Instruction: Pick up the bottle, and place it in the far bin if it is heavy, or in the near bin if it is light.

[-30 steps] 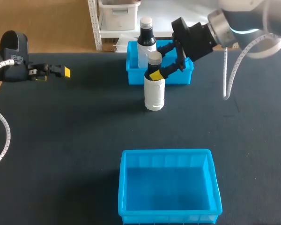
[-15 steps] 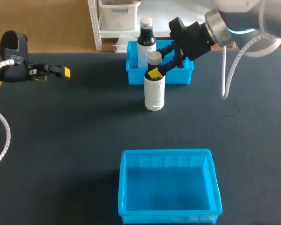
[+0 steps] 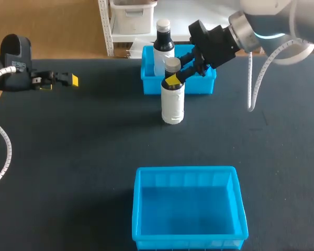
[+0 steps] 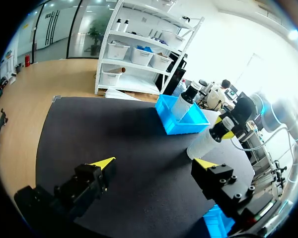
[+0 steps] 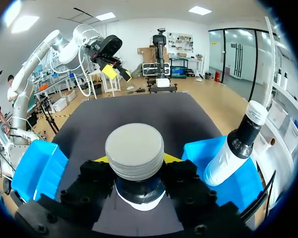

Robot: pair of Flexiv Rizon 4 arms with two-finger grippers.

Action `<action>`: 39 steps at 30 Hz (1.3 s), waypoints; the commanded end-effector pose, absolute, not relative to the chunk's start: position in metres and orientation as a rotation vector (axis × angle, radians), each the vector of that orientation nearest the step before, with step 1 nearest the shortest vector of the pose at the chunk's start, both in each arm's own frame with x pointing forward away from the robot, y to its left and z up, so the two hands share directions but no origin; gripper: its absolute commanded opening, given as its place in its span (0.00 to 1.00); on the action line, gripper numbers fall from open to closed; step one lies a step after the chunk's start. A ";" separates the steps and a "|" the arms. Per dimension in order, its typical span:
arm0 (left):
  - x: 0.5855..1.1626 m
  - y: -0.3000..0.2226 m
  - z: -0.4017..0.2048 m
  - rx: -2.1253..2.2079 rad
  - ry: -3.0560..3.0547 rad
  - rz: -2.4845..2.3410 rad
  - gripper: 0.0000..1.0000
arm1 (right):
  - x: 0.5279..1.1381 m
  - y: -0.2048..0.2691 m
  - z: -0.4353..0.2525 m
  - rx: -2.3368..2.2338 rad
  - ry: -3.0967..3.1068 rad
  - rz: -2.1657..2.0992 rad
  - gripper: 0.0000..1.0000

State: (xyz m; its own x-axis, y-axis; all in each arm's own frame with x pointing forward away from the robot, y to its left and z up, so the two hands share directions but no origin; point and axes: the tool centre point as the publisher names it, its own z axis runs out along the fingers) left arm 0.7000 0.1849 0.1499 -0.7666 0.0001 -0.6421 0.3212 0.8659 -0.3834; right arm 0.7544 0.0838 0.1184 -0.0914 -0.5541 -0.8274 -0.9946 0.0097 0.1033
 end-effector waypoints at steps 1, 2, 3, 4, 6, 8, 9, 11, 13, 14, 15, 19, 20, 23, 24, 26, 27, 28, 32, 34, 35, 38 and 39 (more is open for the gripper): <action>0.700 0.185 0.150 0.231 2.374 -0.636 1.00 | 0.753 0.083 0.119 -1.596 1.703 0.962 0.12; 0.700 0.185 0.150 0.231 2.374 -0.636 1.00 | 0.753 0.083 0.121 -1.595 1.701 0.961 0.04; 0.700 0.185 0.150 0.231 2.374 -0.636 1.00 | 0.753 0.082 0.122 -1.595 1.700 0.958 0.00; 0.700 0.185 0.150 0.231 2.374 -0.636 1.00 | 0.753 0.081 0.124 -1.594 1.698 0.955 0.00; 0.700 0.185 0.150 0.231 2.374 -0.636 1.00 | 0.752 0.079 0.128 -1.594 1.694 0.948 0.00; 0.700 0.185 0.150 0.231 2.374 -0.636 1.00 | 0.752 0.077 0.134 -1.596 1.690 0.940 0.00; 0.700 0.185 0.150 0.231 2.374 -0.636 1.00 | 0.751 0.076 0.138 -1.597 1.688 0.935 0.00; 0.700 0.185 0.150 0.231 2.374 -0.636 1.00 | 0.750 0.072 0.144 -1.596 1.685 0.929 0.00; 0.700 0.185 0.150 0.231 2.374 -0.636 1.00 | 0.749 0.068 0.151 -1.591 1.681 0.922 0.00; 0.700 0.185 0.150 0.231 2.374 -0.636 1.00 | 0.749 0.065 0.154 -1.587 1.681 0.917 0.00; 0.700 0.185 0.150 0.231 2.374 -0.636 1.00 | 0.749 0.062 0.157 -1.582 1.682 0.911 0.00; 0.700 0.185 0.150 0.231 2.374 -0.636 1.00 | 0.753 0.045 0.165 -1.549 1.692 0.893 0.00; 0.700 0.185 0.150 0.231 2.374 -0.636 1.00 | 0.755 0.039 0.168 -1.536 1.699 0.885 0.00; 0.700 0.185 0.150 0.231 2.374 -0.636 1.00 | 0.757 0.027 0.174 -1.517 1.709 0.858 0.00; 0.700 0.185 0.150 0.231 2.374 -0.636 1.00 | 0.757 0.021 0.178 -1.507 1.715 0.847 0.00; 0.700 0.185 0.150 0.231 2.374 -0.636 1.00 | 0.758 0.012 0.183 -1.493 1.723 0.830 0.00; 0.700 0.185 0.150 0.231 2.374 -0.636 1.00 | 0.758 0.007 0.185 -1.484 1.730 0.821 0.00; 0.700 0.185 0.150 0.231 2.374 -0.636 1.00 | 0.757 0.002 0.188 -1.476 1.736 0.812 0.00; 0.700 0.185 0.150 0.231 2.374 -0.636 1.00 | 0.755 -0.017 0.196 -1.449 1.758 0.780 0.00; 0.700 0.185 0.150 0.231 2.374 -0.636 1.00 | 0.754 -0.026 0.200 -1.436 1.771 0.762 0.00; 0.700 0.185 0.150 0.231 2.374 -0.636 1.00 | 0.753 -0.032 0.201 -1.429 1.778 0.753 0.00; 0.700 0.185 0.150 0.231 2.374 -0.636 1.00 | 0.751 -0.046 0.204 -1.406 1.800 0.731 0.00; 0.700 0.185 0.150 0.231 2.374 -0.636 1.00 | 0.750 -0.051 0.205 -1.398 1.806 0.724 0.00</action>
State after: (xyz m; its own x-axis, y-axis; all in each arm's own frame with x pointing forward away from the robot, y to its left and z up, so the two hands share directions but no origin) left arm 0.7000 0.1849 0.1499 -0.7666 0.0001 -0.6421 0.3212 0.8659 -0.3834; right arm 0.7648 -0.0368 0.1980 -0.1412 -0.5590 -0.8171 -0.9798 0.1968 0.0347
